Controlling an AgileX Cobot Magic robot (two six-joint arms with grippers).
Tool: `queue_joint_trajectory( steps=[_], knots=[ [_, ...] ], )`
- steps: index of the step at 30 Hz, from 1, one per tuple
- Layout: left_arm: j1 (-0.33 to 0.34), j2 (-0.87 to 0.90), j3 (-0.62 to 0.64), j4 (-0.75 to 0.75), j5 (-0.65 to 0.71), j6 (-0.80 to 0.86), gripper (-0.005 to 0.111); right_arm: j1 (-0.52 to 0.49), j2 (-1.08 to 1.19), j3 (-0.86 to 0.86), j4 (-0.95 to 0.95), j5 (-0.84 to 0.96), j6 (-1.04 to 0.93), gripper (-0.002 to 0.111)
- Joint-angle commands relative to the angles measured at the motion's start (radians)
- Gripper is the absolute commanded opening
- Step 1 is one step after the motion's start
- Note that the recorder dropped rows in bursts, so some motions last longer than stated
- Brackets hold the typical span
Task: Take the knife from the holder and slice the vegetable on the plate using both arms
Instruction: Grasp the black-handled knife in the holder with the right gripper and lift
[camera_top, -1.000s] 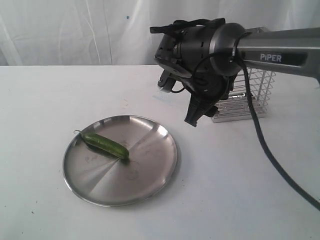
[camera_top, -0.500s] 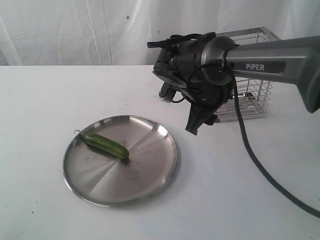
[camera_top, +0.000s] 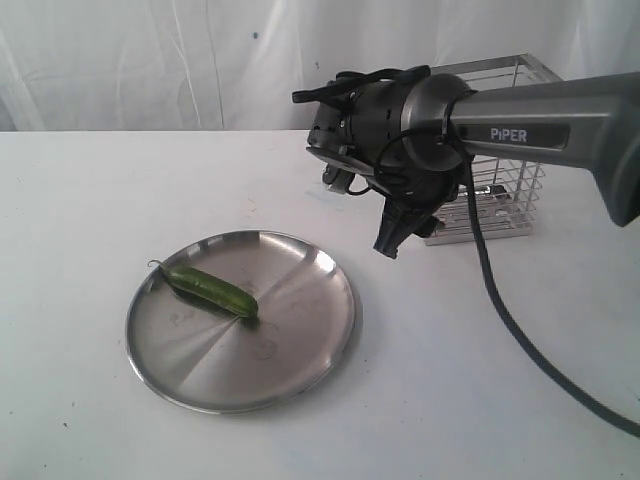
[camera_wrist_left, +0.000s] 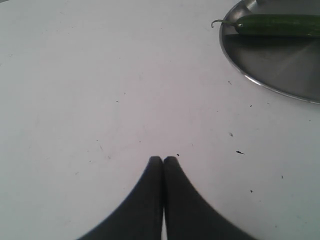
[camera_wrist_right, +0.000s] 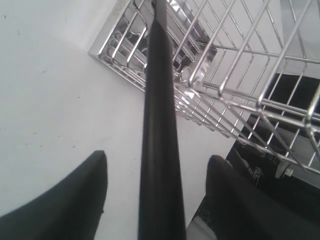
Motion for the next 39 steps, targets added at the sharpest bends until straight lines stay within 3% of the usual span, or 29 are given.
queue_joint_trajectory(
  steps=[1,8,17,27,39],
  knots=[
    [0.001,-0.004,0.004,-0.003,-0.003,0.001,0.0,-0.006,-0.004,0.004,0.005,0.005,0.011,0.042],
    [0.001,-0.004,0.004,-0.003,-0.003,0.001,0.0,-0.006,-0.004,0.004,0.005,0.005,0.024,0.017],
    [0.001,-0.004,0.004,-0.003,-0.007,0.001,0.0,-0.002,-0.033,0.004,0.001,0.005,0.008,0.001],
    [0.001,-0.004,0.004,-0.003,-0.009,0.001,0.0,0.001,-0.1,0.004,0.144,0.005,-0.056,0.0],
    [0.001,-0.004,0.004,-0.003,-0.009,0.001,0.0,-0.019,-0.164,0.004,0.189,0.005,-0.084,0.0]
  ],
)
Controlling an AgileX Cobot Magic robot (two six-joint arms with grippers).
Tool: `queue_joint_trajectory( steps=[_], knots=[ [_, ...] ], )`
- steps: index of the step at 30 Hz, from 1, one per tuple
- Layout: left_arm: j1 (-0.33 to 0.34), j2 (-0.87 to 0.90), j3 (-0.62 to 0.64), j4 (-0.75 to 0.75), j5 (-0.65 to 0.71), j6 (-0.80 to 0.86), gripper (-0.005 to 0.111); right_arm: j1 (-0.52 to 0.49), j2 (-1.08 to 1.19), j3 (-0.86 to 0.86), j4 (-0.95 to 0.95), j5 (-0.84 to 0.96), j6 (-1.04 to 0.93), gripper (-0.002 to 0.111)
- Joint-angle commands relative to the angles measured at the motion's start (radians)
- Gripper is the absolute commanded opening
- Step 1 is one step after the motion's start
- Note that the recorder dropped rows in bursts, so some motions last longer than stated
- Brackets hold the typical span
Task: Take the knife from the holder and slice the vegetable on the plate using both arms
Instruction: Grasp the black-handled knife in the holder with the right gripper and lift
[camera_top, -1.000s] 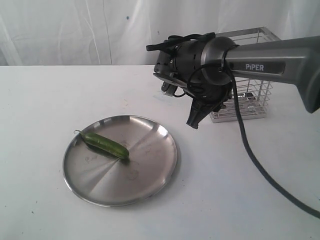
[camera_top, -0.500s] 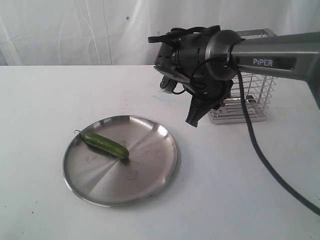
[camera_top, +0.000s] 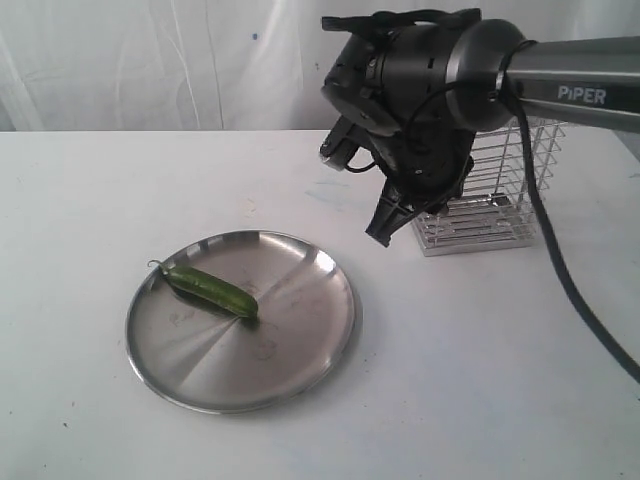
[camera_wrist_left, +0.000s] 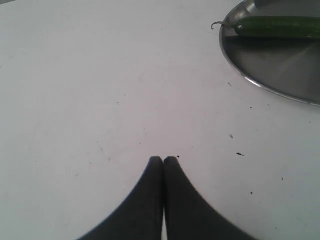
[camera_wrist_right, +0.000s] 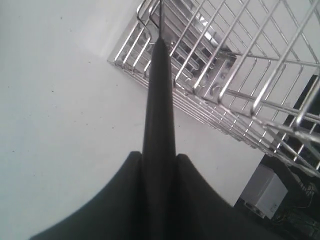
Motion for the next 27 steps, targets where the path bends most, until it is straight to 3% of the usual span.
queue_joint_trajectory(
  steps=[1,11,19,27],
  knots=[
    [0.001,-0.004,0.004,-0.003,-0.005,0.001,0.0,-0.01,-0.057,0.004,-0.001,0.004,-0.008,0.0],
    [0.001,-0.004,0.004,-0.003,-0.005,0.001,0.0,-0.019,-0.211,0.165,0.043,0.004,-0.013,0.0],
    [0.001,-0.004,0.004,-0.003,-0.005,0.001,0.0,-0.019,-0.287,0.176,0.047,0.004,-0.013,0.0],
    [0.001,-0.004,0.004,-0.003,-0.005,0.001,0.0,-0.019,-0.431,0.176,0.263,0.004,-0.013,0.0]
  ],
)
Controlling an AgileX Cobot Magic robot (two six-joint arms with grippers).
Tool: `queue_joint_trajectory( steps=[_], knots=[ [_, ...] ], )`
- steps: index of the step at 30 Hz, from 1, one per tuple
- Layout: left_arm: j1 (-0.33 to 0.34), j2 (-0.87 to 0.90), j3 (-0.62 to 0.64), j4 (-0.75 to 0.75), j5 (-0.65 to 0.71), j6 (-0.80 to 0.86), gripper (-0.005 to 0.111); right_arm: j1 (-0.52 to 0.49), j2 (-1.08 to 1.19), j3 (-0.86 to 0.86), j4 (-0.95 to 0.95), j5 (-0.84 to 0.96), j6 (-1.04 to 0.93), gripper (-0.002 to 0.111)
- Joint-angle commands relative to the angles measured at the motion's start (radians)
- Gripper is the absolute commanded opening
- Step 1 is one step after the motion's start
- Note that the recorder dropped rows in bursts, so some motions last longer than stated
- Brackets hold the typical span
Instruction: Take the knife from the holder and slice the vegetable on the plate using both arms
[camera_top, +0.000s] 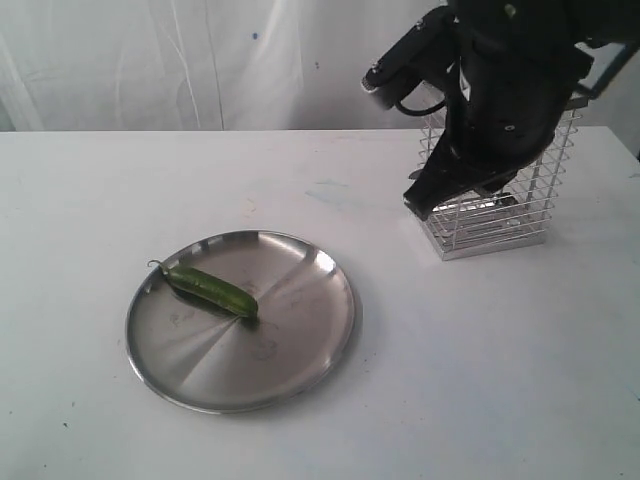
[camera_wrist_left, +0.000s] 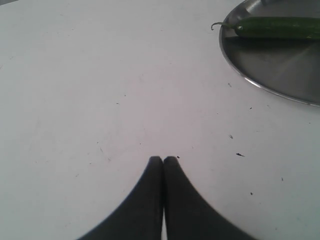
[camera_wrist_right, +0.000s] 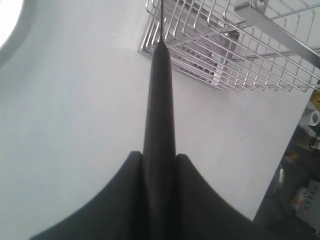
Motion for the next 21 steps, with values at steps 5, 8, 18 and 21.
queue_joint_trajectory(
  steps=[5,8,18,21],
  knots=[
    [0.001,-0.004,0.004,-0.003,-0.004,0.001,0.0,-0.01,-0.105,0.005,0.437,0.003,-0.067,0.0],
    [0.001,-0.004,0.004,-0.003,-0.004,0.001,0.0,-0.01,-0.108,0.009,0.669,0.003,-0.139,0.0],
    [0.001,-0.004,0.004,-0.003,-0.004,0.001,0.0,-0.01,-0.11,0.175,0.76,-0.129,-0.134,0.0],
    [0.001,-0.004,0.004,-0.003,-0.004,0.001,0.0,-0.01,-0.125,0.251,0.761,-0.261,-0.086,0.0]
  ],
)
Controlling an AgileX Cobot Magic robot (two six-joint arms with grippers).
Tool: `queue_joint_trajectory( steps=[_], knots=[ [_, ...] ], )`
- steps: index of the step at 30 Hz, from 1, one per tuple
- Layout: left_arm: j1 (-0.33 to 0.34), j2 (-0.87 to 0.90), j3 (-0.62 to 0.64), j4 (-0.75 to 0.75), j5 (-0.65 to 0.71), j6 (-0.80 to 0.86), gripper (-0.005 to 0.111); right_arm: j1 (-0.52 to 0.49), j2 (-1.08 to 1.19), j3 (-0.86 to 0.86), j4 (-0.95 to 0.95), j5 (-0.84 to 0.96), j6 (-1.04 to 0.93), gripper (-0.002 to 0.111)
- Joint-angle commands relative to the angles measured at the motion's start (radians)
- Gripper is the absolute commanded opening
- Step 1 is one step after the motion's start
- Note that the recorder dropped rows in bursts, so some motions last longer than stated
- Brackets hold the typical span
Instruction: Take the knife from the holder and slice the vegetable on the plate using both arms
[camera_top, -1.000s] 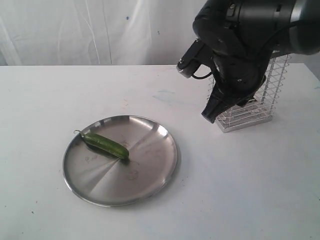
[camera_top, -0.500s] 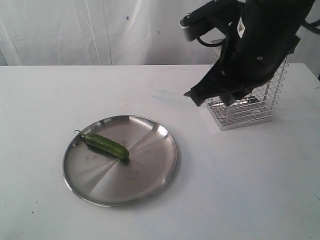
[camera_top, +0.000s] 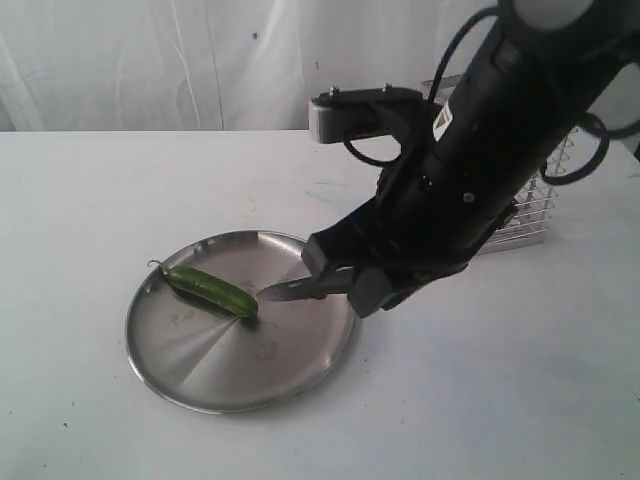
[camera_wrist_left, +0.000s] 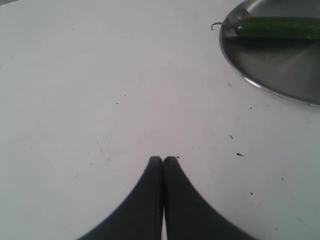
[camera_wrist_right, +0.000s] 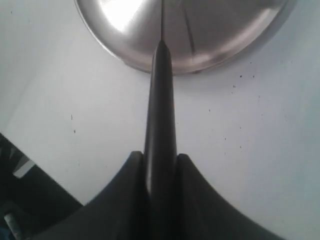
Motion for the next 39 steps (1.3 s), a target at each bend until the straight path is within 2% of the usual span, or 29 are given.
queue_joint_trajectory(
  steps=[1,5,11,13,23,26,29,34,35,39],
  knots=[
    [0.001,-0.004,0.004,-0.003,-0.004,0.001,0.0,-0.006,-0.033,0.103,0.01,-0.204,0.057,0.0],
    [0.001,-0.004,0.004,-0.003,-0.004,0.001,0.0,-0.006,-0.082,0.201,0.043,-0.345,0.08,0.0],
    [0.001,-0.004,0.004,-0.003,-0.003,0.001,0.0,-0.006,-0.237,0.416,0.088,-0.658,0.08,0.0],
    [0.001,-0.004,0.004,-0.003,-0.003,0.001,0.0,-0.006,-0.287,0.482,0.088,-0.694,0.068,0.0],
    [0.001,-0.004,0.004,-0.003,-0.003,0.001,0.0,-0.006,-0.378,0.6,0.096,-0.655,0.069,0.0],
    [0.001,-0.004,0.004,0.053,-0.008,0.048,0.0,-0.006,-0.387,0.612,0.114,-0.653,0.069,0.0],
    [0.001,-0.004,0.004,0.106,-0.075,0.077,0.0,-0.006,-0.396,0.625,0.127,-0.652,0.069,0.0],
    [0.001,-0.004,0.004,0.113,-0.193,0.077,0.0,-0.006,-0.398,0.636,0.139,-0.635,0.069,0.0],
    [0.001,-0.004,0.004,0.087,-0.224,0.044,0.0,-0.006,-0.398,0.636,0.141,-0.633,0.069,0.0],
    [0.001,-0.004,0.004,-0.282,-0.361,-0.33,0.0,-0.006,-0.398,0.635,0.142,-0.631,0.069,0.0]
  ],
)
